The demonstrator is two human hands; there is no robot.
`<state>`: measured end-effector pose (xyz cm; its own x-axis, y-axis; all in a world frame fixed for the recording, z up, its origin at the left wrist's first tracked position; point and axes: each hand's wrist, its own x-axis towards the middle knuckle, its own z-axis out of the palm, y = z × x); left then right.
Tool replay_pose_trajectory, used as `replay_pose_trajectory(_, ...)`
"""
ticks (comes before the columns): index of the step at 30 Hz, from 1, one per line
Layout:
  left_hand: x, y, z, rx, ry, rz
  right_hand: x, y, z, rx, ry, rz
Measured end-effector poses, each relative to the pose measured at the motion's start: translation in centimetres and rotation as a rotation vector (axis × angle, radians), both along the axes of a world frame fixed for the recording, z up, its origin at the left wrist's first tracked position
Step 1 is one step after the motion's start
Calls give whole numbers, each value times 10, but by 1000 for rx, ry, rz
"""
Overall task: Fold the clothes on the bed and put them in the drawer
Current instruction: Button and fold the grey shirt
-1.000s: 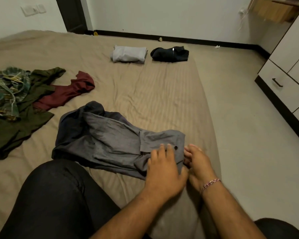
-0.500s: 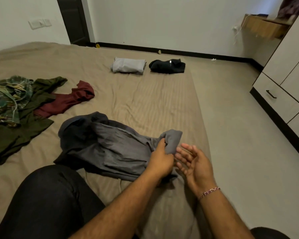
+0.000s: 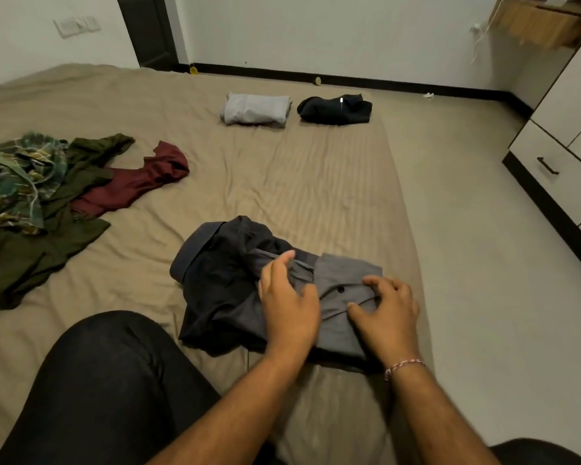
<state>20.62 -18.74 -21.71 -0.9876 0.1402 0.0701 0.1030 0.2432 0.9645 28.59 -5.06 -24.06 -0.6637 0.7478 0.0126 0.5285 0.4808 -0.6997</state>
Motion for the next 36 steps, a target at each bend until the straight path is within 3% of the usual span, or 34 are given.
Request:
replay_pose_trajectory(2,18,-4,12,4,155,-240,-8,-2,3,-205,123,-107)
replay_pose_trajectory(4,33,3,15,-176,44,-497,-15,0,6,-520,334,-247)
replay_pose_trajectory(6,32,12,6,-365,-155,-557,-15,0,7,-833,492,-340)
replay_pose_trajectory(9,18,22,0,-426,-198,-486,-10,-11,18,-1132,608,-298)
replay_pose_trajectory(12,3,22,0,-529,-128,-424,-5,-18,25,-1109,538,-169)
replay_pose_trajectory(14,-12,15,4,-472,-109,-407,-5,-18,30,-1079,498,-117)
replay_pose_trajectory(17,-33,0,11,-172,-240,-431,-8,-17,33,-1033,533,-126)
replay_pose_trajectory(21,-35,-7,22,313,-550,-439,-18,-11,21,-903,526,-217)
replay_pose_trajectory(24,-52,-19,23,436,-627,-421,-22,-13,8,-939,488,-207)
replay_pose_trajectory(27,-96,-51,17,158,-494,-257,-21,-25,2,-990,369,-87)
replay_pose_trajectory(29,-119,-76,12,-186,-276,-55,-23,-34,3,-1005,297,-17)
replay_pose_trajectory(31,-123,-93,14,-348,-16,41,-32,-45,8,-1049,282,-15)
replay_pose_trajectory(33,-114,-94,17,-327,90,-64,-43,-57,13,-1120,253,-44)
replay_pose_trajectory(36,-103,-86,1,-449,-48,-271,-61,-69,21,-1172,204,-98)
